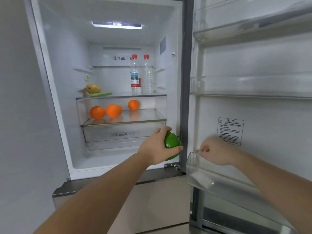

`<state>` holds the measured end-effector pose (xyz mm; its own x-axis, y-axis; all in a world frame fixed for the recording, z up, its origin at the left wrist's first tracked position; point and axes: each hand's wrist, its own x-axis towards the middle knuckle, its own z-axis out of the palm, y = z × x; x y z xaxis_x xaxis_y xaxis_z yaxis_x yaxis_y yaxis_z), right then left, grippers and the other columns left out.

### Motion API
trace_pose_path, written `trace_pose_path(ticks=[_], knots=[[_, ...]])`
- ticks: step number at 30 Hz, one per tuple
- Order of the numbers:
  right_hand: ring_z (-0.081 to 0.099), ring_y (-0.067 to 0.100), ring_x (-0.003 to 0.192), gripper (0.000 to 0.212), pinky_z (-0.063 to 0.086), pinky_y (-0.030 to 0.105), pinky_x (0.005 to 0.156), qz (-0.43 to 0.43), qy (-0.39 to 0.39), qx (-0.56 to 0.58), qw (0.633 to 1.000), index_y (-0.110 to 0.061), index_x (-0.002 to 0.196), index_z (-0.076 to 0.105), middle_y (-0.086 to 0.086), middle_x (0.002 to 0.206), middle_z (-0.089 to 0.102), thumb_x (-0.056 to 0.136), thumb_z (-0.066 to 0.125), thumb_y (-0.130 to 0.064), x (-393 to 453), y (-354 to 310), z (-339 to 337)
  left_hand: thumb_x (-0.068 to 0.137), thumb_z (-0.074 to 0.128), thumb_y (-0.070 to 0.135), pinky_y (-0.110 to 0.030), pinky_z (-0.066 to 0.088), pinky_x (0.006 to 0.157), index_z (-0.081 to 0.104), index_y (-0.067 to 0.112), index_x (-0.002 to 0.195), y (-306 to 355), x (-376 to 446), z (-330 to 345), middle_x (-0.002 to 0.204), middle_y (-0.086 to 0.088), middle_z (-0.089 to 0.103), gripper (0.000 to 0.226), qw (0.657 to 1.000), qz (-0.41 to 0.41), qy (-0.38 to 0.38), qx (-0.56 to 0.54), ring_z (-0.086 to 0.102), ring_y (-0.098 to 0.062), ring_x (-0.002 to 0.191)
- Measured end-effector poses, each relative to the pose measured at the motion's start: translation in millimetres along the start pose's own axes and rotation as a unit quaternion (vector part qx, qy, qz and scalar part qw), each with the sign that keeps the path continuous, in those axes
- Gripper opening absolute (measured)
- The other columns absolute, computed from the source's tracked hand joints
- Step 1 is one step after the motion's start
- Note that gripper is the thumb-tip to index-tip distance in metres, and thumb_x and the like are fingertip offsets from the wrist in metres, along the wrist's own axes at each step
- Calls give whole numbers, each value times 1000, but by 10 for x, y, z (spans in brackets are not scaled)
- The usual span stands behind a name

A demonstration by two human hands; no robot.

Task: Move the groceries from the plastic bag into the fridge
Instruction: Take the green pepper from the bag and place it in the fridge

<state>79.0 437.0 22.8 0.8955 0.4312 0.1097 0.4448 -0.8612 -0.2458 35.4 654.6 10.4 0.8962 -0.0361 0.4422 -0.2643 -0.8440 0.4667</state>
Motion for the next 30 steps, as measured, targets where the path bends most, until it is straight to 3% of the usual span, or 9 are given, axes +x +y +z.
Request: trace_pose_path(ticks=[2, 5, 7, 10, 13, 17, 20, 23, 30], knots=[[68, 18, 92, 23, 51, 30, 77, -21, 35, 170, 985, -19, 105, 65, -1, 100, 67, 95, 54, -36, -71, -209, -128, 73, 70, 60, -37, 46, 95, 32, 32, 139, 128, -105, -105, 128, 7, 50, 81, 1000, -13, 20, 3, 54, -18, 111], [68, 13, 93, 35, 59, 33, 75, -44, -29, 354, 934, -32, 118, 52, -5, 106, 61, 87, 62, -46, -238, -647, -286, 68, 73, 60, -36, 48, 89, 30, 32, 138, 298, -251, -294, 125, 8, 53, 88, 999, -10, 42, 12, 56, -17, 108], [68, 10, 93, 47, 60, 35, 79, -80, -47, 369, 925, -38, 122, 44, -11, 106, 60, 83, 69, -44, -304, -882, -323, 67, 75, 58, -37, 50, 86, 33, 31, 132, 343, -338, -459, 120, 10, 55, 83, 998, 0, 53, 26, 58, -17, 103], [69, 10, 88, 54, 60, 35, 80, -108, -38, 388, 915, -35, 124, 44, -11, 104, 60, 80, 74, -37, -309, -1164, -341, 65, 79, 54, -38, 51, 84, 37, 30, 129, 303, -440, -741, 119, 10, 50, 80, 996, 8, 65, 56, 57, -17, 101], [69, 12, 93, 53, 60, 36, 81, -130, -41, 417, 899, -33, 123, 47, -7, 107, 61, 78, 76, -31, -214, -1409, -378, 62, 83, 53, -33, 48, 92, 36, 28, 138, 154, -537, -1020, 127, 8, 47, 92, 996, 19, 66, 49, 53, -13, 109], [62, 10, 99, 65, 59, 34, 81, -158, -12, 406, 900, -39, 129, 40, -13, 109, 50, 78, 76, -25, -7, -1744, -395, 64, 84, 46, -27, 41, 97, 30, 30, 145, -167, -580, -1363, 134, 7, 46, 99, 995, 0, 93, 47, 49, -12, 117], [57, 9, 104, 62, 59, 36, 81, -181, 8, 402, 898, -38, 130, 42, -12, 115, 48, 79, 75, -30, 262, -2011, -356, 66, 86, 37, -24, 41, 91, 37, 29, 139, -450, -506, -1595, 130, 4, 52, 89, 991, 5, 115, 70, 50, -14, 114], [60, 12, 105, 55, 59, 37, 81, -169, 11, 411, 896, -40, 128, 45, -6, 120, 52, 80, 72, -42, 583, -2277, -329, 67, 86, 30, -26, 42, 95, 39, 28, 139, -755, -357, -1848, 134, 4, 51, 86, 988, 21, 118, 99, 51, -16, 118], [62, 13, 94, 58, 55, 31, 78, -165, 84, 367, 911, -33, 127, 46, -2, 112, 57, 77, 77, -32, 1439, -2826, -374, 71, 81, 27, -31, 41, 100, 38, 27, 142, -1511, 249, -2242, 138, 1, 47, 83, 980, 65, 146, 116, 48, -19, 123]])
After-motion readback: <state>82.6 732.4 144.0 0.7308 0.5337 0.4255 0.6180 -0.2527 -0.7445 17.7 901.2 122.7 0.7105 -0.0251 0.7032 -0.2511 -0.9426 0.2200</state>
